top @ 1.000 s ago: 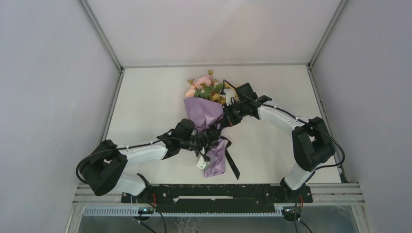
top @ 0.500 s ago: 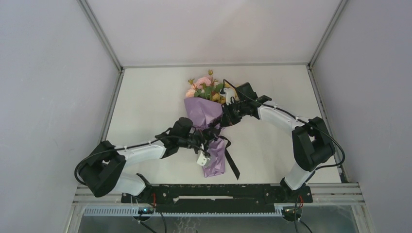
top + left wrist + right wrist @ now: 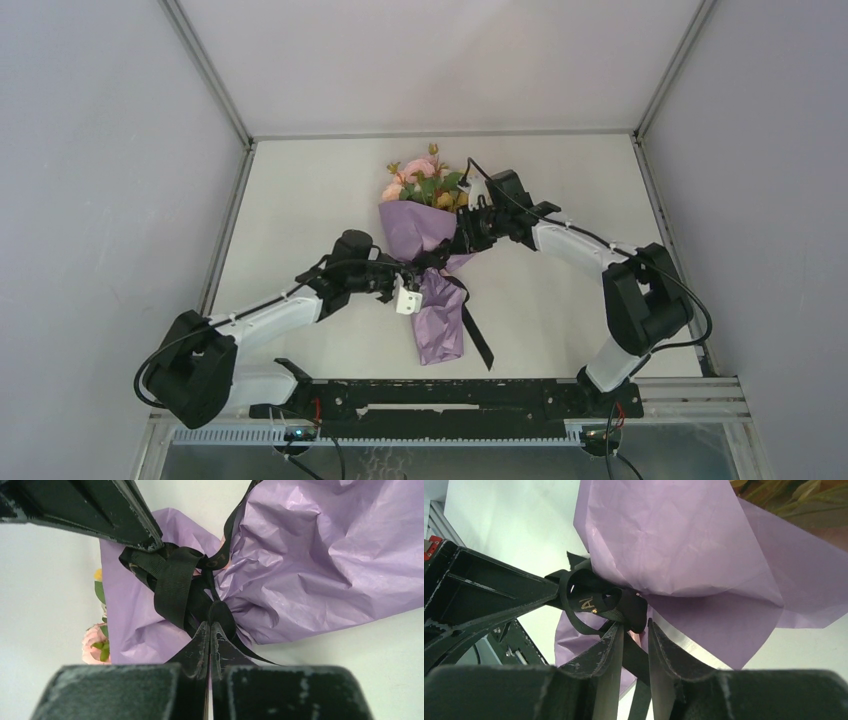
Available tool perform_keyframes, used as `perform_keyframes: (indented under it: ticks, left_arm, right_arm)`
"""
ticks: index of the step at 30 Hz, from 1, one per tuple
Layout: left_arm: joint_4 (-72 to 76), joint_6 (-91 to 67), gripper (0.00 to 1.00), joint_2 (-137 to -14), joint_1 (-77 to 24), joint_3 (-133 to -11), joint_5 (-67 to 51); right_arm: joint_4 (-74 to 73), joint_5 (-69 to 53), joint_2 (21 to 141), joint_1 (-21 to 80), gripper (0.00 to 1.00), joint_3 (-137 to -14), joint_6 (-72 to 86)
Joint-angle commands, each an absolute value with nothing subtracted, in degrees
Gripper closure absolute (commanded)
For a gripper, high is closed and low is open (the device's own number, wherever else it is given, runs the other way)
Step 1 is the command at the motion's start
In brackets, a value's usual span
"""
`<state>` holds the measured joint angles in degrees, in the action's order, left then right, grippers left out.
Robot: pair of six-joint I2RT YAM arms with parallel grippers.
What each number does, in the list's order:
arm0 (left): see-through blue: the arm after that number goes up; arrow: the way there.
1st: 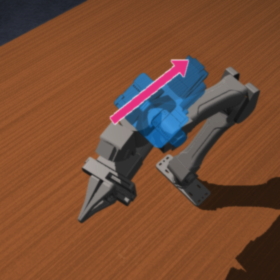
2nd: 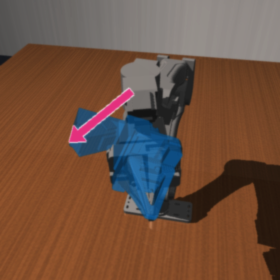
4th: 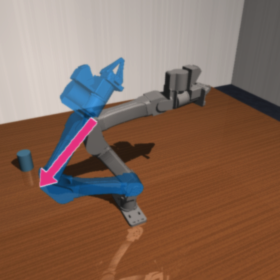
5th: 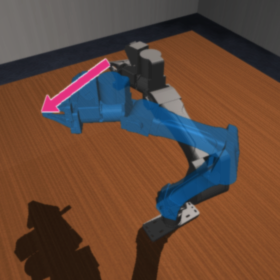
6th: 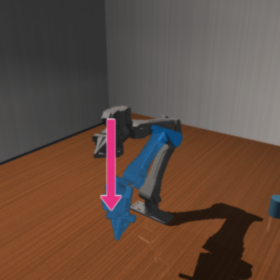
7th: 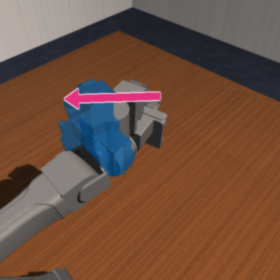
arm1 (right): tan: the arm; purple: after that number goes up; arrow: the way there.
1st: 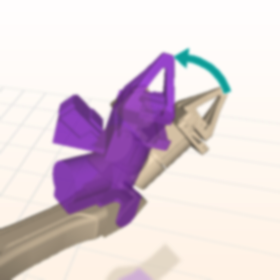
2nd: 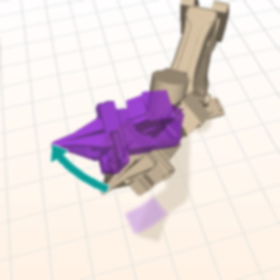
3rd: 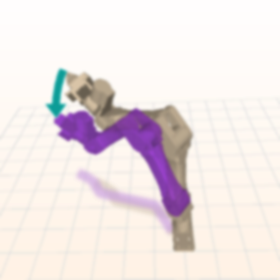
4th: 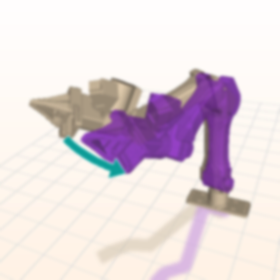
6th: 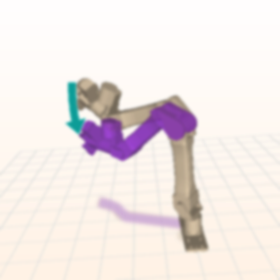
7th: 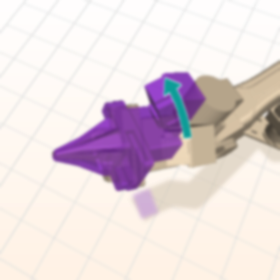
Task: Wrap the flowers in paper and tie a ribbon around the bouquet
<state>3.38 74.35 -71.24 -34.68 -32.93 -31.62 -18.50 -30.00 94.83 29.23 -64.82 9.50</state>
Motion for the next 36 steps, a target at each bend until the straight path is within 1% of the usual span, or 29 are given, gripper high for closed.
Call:
perform_keyframes:
  ticks: [1, 7, 10, 13, 17, 20, 25, 30, 32, 36]
  left_arm:
    - [4.6, 71.0, 1.0, -70.0, -33.7, -34.1, -32.4]
    - [6.5, 70.6, 1.0, -69.9, -33.5, -33.1, -33.5]
    - [7.5, 70.5, 1.0, -69.8, -33.4, -32.6, -33.9]
    - [8.0, 70.2, 1.0, -69.7, -33.4, -32.2, -34.1]
    - [8.0, 70.4, 1.0, -69.6, -33.4, -31.8, -34.0]
    - [8.0, 70.6, 1.0, -69.7, -33.3, -31.8, -33.9]
    - [8.1, 71.1, 1.0, -70.0, -33.3, -31.8, -34.2]
    - [8.3, 71.3, 1.0, -70.0, -33.1, -31.7, -34.1]
    - [8.3, 71.5, 1.0, -70.0, -33.1, -31.8, -34.0]
    - [7.8, 72.3, 1.0, -69.9, -32.4, -31.8, -33.8]
  right_arm:
    - [-13.4, -27.7, 90.6, 29.0, 0.68, -63.4, 16.1]
    - [-13.4, -24.9, 85.0, 28.9, 0.68, -61.2, 19.8]
    - [-14.4, -21.4, 82.9, 30.0, 0.68, -60.3, 21.1]
    - [-12.0, -20.1, 82.1, 30.5, 0.68, -57.2, 24.5]
    - [-10.8, -21.1, 82.4, 30.7, 0.71, -54.6, 26.7]
    - [-9.9, -21.8, 82.2, 31.2, 0.71, -53.1, 27.5]
    - [-4.3, -25.0, 84.4, 31.4, 0.71, -51.4, 30.8]
    - [-1.2, -23.3, 87.4, 30.5, 0.71, -51.4, 30.8]
    - [2.6, -22.9, 87.9, 30.1, 0.69, -51.5, 29.8]
    - [4.4, -23.4, 89.4, 30.3, 0.68, -53.2, 26.5]
